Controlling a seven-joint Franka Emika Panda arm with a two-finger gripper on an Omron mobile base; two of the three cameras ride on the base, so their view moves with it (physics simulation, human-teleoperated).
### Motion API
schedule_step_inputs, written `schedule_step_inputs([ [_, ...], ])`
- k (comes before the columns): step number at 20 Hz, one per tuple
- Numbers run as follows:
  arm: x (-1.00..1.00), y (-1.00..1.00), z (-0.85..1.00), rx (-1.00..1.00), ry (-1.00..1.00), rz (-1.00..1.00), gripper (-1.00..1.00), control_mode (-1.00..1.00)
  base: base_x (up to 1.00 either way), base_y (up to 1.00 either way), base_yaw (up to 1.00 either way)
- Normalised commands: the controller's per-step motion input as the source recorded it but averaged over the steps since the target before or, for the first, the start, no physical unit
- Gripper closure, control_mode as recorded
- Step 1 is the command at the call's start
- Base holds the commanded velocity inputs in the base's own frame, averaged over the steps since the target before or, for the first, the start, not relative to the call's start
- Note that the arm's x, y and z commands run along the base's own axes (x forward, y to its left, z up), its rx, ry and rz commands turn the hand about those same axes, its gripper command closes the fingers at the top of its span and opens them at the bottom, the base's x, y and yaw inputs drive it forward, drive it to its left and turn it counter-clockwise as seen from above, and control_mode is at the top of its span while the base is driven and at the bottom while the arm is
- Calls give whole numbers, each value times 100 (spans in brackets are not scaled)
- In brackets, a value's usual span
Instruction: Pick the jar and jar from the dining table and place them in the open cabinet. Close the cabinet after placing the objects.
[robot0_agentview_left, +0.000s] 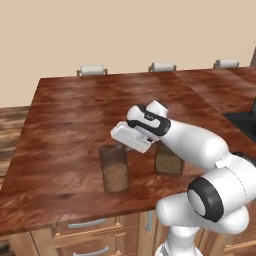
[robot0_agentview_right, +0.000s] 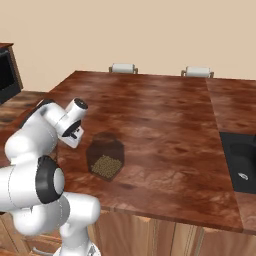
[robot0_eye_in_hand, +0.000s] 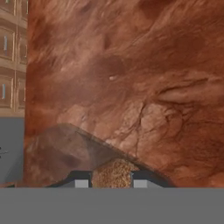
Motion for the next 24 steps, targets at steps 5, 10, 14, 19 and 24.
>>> schedule_step_inputs([
  [5,-24,3,55,0,-15,-2,100,-100,0,0,0],
  [10,-62,0,99,0,-17,4,100,-100,0,0,0],
  [14,-99,0,96,-1,-28,8,100,-100,0,0,0],
  [19,-33,-3,15,1,-6,0,100,-100,0,0,0],
  [24,0,0,0,0,0,0,100,-100,0,0,0],
])
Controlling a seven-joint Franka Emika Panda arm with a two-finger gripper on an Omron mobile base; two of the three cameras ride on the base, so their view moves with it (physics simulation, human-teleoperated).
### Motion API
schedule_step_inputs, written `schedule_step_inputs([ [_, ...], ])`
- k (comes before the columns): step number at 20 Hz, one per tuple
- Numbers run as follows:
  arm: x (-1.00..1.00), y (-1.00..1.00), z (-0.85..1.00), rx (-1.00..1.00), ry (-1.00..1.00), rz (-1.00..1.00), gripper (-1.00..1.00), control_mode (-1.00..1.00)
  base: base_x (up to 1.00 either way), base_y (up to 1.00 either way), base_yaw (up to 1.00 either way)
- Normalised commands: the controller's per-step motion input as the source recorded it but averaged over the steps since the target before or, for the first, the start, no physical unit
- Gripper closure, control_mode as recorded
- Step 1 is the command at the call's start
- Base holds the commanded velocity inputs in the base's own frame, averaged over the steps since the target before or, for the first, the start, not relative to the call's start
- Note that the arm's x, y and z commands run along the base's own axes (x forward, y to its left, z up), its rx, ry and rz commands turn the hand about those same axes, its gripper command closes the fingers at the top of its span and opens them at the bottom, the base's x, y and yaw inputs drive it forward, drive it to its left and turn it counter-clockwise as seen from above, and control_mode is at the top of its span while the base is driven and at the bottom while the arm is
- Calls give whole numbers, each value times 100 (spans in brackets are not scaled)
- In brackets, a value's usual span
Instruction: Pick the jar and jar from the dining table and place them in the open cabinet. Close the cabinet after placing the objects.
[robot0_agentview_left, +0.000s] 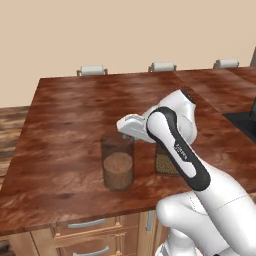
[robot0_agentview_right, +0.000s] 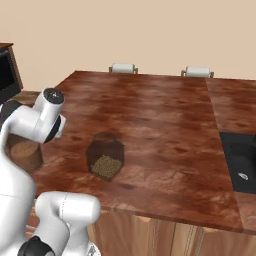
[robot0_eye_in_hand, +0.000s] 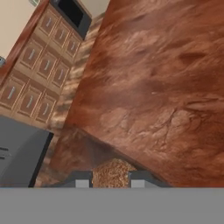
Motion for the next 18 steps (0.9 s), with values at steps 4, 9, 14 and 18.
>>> schedule_step_inputs([
  [4,0,0,0,0,0,0,100,-100,0,0,0],
  [9,0,0,0,0,0,0,100,100,3,12,34],
  [14,0,0,0,0,0,0,100,100,14,20,96],
  [18,0,0,0,0,0,0,100,100,30,61,56],
])
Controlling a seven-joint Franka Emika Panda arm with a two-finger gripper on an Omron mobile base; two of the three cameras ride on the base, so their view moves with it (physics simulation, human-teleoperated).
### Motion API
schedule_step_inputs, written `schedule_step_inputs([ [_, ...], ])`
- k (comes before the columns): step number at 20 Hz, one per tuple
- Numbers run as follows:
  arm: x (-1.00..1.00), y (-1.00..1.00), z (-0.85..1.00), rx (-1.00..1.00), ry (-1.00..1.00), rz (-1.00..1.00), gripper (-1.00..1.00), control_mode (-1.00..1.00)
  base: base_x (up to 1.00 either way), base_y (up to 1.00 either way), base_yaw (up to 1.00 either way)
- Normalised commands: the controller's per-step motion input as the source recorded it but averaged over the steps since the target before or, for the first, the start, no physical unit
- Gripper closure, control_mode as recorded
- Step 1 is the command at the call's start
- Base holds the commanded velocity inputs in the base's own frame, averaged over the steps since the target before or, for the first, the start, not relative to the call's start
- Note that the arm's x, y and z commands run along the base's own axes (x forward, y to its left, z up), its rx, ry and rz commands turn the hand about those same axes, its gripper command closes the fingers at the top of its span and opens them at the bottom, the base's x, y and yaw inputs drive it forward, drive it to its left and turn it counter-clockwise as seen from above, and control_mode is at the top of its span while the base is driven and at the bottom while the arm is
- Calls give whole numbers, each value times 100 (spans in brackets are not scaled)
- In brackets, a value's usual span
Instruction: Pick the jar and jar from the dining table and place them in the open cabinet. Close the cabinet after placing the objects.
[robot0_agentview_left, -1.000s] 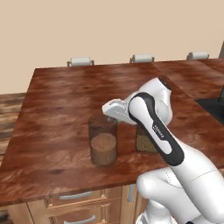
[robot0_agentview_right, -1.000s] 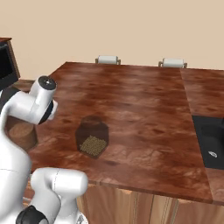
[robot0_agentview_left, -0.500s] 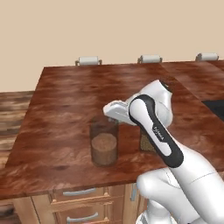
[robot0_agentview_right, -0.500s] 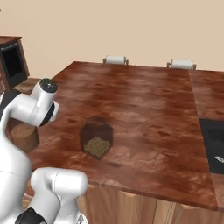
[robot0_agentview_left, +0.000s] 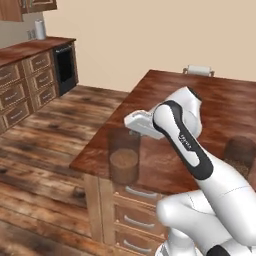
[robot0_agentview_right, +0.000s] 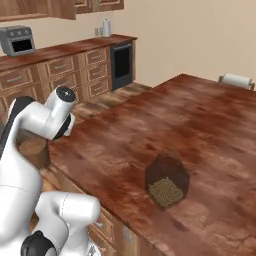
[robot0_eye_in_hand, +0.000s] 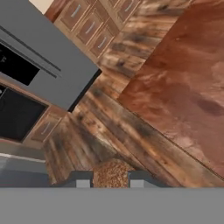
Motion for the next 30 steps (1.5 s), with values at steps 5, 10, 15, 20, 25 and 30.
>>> schedule_step_inputs([
  [5,0,0,0,0,0,0,100,100,67,100,-4],
  [10,0,0,0,0,0,0,100,100,58,100,-20],
  [15,0,0,0,0,0,0,100,100,58,100,-33],
  [20,0,0,0,0,0,0,100,100,14,100,-23],
  [25,0,0,0,0,0,0,100,100,12,100,-20],
  [30,0,0,0,0,0,0,100,100,48,100,-26],
])
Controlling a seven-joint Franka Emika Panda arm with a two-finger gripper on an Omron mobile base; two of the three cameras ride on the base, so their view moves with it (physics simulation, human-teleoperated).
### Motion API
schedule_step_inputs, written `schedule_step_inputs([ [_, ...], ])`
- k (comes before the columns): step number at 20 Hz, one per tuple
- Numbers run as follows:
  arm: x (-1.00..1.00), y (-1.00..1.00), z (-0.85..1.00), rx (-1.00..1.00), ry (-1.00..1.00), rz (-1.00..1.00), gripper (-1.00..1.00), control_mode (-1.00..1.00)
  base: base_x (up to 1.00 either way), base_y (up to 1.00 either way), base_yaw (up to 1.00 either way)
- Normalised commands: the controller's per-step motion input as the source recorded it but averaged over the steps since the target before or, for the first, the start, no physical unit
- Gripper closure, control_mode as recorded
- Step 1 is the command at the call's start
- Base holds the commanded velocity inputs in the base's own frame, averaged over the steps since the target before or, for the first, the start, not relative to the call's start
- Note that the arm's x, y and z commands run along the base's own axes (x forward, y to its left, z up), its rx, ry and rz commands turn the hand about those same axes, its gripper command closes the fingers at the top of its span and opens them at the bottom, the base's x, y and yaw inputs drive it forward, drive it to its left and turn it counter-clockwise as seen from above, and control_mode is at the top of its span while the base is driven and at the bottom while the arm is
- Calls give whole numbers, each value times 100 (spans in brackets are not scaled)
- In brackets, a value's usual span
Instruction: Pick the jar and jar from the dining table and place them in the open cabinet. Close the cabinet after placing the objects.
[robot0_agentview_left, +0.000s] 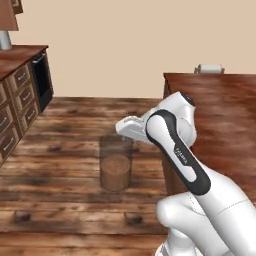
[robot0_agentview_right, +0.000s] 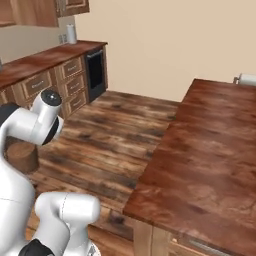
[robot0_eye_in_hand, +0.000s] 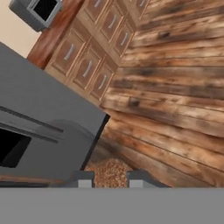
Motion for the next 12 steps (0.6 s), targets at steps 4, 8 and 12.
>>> schedule_step_inputs([
  [4,0,0,0,0,0,0,100,100,59,100,-26],
  [8,0,0,0,0,0,0,100,100,89,100,-35],
  [12,0,0,0,0,0,0,100,100,100,60,-36],
])
